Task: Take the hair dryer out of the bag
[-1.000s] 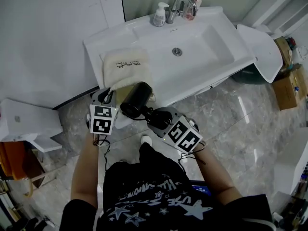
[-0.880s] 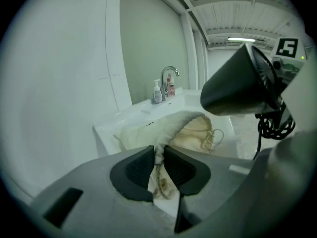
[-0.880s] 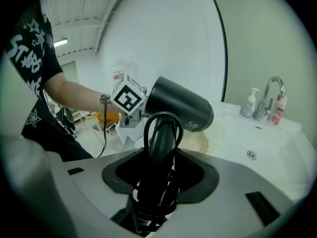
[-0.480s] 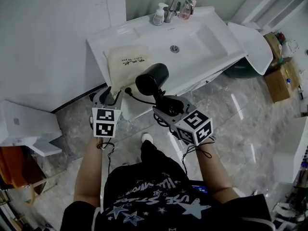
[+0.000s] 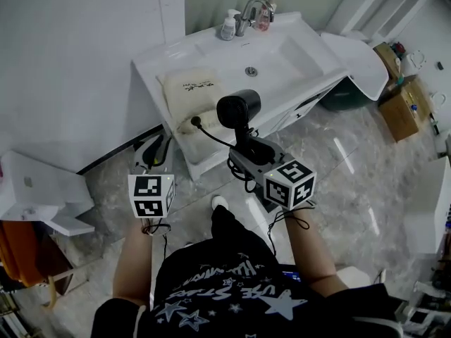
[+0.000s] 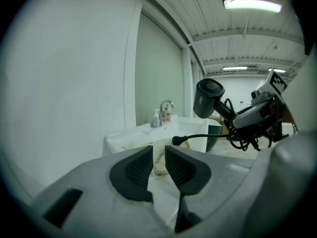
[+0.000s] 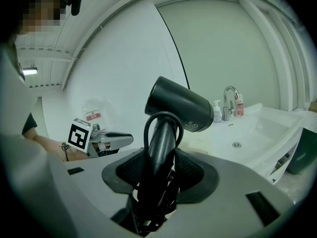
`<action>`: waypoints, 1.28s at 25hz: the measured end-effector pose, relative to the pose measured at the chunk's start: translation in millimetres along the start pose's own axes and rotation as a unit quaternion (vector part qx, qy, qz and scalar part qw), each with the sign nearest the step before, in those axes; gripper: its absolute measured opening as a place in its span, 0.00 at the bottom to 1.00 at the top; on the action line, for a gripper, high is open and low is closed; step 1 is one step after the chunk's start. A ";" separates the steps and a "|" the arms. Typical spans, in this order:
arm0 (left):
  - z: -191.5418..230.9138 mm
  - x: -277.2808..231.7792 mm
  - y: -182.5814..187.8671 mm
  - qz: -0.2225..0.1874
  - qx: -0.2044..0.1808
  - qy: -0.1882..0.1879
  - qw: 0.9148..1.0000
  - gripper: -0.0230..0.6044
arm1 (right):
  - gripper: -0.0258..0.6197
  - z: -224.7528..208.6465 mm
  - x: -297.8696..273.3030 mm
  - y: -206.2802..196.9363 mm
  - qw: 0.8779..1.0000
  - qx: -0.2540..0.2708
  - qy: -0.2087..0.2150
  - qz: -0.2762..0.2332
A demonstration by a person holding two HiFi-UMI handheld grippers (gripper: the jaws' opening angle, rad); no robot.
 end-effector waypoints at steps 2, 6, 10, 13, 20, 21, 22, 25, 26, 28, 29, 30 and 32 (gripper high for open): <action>-3.4 15.2 -3.0 -0.012 0.001 -0.003 1.000 0.13 | 0.33 8.9 8.9 -3.8 1.000 -0.005 -0.011 -0.008; -10.5 48.0 -12.7 -0.019 0.002 -0.026 0.999 0.08 | 0.33 32.0 28.3 -14.0 0.999 -0.014 -0.033 -0.019; -17.2 81.4 -25.5 -0.017 0.000 -0.045 0.999 0.07 | 0.33 59.4 45.2 -28.8 0.998 -0.024 -0.056 -0.024; -21.2 106.1 -40.0 -0.018 0.001 -0.057 0.998 0.07 | 0.33 83.3 55.0 -45.2 0.997 -0.038 -0.062 -0.027; -33.5 155.0 -79.4 -0.007 -0.002 -0.082 0.997 0.07 | 0.33 138.0 76.2 -90.9 0.996 -0.053 -0.074 -0.019; -35.4 160.8 -84.3 -0.006 -0.002 -0.085 0.996 0.07 | 0.33 144.5 79.3 -98.1 0.995 -0.057 -0.076 -0.017; -37.3 166.0 -89.7 -0.004 -0.003 -0.088 0.996 0.07 | 0.33 150.4 82.2 -105.5 0.995 -0.061 -0.078 -0.016; -43.4 177.3 -107.0 0.006 -0.001 -0.097 0.995 0.07 | 0.33 164.1 90.3 -127.2 0.994 -0.070 -0.087 -0.008; -45.4 180.0 -112.1 0.009 0.000 -0.100 0.995 0.07 | 0.33 167.7 92.7 -133.6 0.993 -0.072 -0.090 -0.005; -49.2 185.3 -120.9 0.015 0.004 -0.105 0.994 0.07 | 0.33 174.8 97.2 -145.3 0.993 -0.078 -0.093 0.001; -51.0 187.8 -124.2 0.018 0.007 -0.107 0.994 0.07 | 0.33 178.2 99.4 -150.7 0.992 -0.081 -0.094 0.004; -52.7 189.8 -126.5 0.019 0.010 -0.109 0.994 0.07 | 0.33 181.1 101.3 -155.4 0.992 -0.084 -0.094 0.007; -55.7 191.8 -127.2 0.018 0.012 -0.111 0.994 0.07 | 0.33 184.2 104.3 -161.5 0.992 -0.087 -0.096 0.010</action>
Point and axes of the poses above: the fingertips, and each gripper's own axes: x backward along the fingers, z to its left, y out of its top, the point moved 7 cm from there along x, backward along the fingers, and after that the axes turned 7 degrees about z, right-handed, at the moved point
